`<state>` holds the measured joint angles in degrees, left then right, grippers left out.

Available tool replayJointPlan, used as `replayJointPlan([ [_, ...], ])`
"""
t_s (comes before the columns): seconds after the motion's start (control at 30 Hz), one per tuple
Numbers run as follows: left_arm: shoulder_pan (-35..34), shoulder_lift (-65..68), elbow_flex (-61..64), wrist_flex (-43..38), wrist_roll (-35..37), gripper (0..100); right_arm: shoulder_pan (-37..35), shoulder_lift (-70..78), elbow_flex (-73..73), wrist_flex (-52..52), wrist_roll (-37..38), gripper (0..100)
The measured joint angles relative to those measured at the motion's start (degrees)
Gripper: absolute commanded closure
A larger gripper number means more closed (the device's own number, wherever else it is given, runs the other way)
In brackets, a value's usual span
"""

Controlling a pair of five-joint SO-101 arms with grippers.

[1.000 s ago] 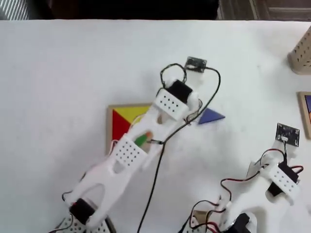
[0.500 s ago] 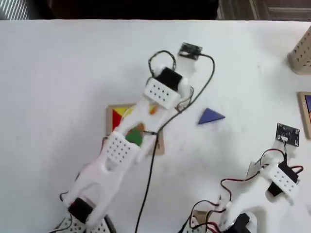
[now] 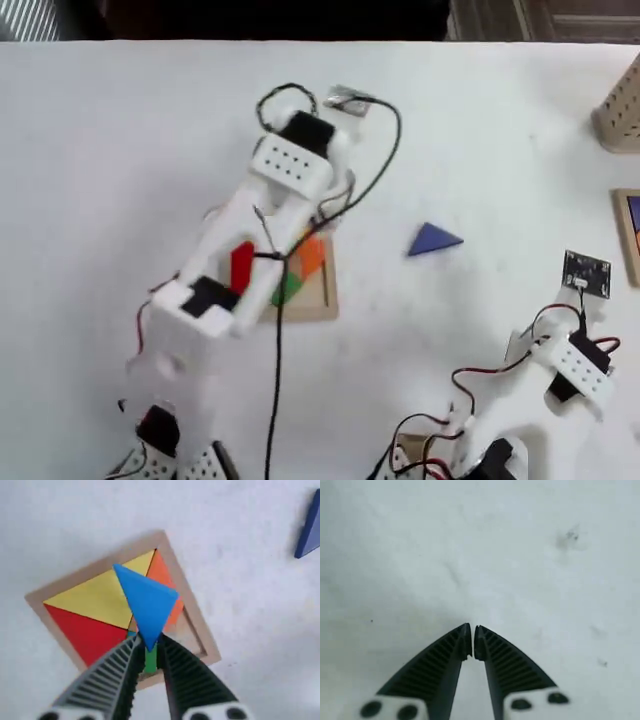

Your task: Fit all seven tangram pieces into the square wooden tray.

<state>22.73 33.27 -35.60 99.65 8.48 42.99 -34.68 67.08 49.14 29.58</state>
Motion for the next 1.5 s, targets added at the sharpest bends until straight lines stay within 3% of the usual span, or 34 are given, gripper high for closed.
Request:
replayJointPlan([
  [0.4, -3.34, -28.57, 47.12, -21.89, -8.7, 98, 0.0, 0.0, 0.0, 0.0, 0.0, 97.7],
  [0.9, -9.14, -57.23, 80.0, -25.32, -26.73, 98, -0.79, 0.0, 0.88, 0.0, 0.0, 97.7],
  [1.03, -9.32, -62.77, 87.38, -31.38, -26.2, 98, -0.79, 0.0, 0.88, 0.0, 0.0, 97.7],
  [1.27, -9.32, -70.42, 97.05, -44.31, -11.16, 98, -0.79, 0.0, 0.88, 0.0, 0.0, 97.7],
  [1.5, -9.32, -71.65, 98.29, -46.68, -9.14, 92, -0.79, 0.0, 0.88, 0.0, 0.0, 97.7],
])
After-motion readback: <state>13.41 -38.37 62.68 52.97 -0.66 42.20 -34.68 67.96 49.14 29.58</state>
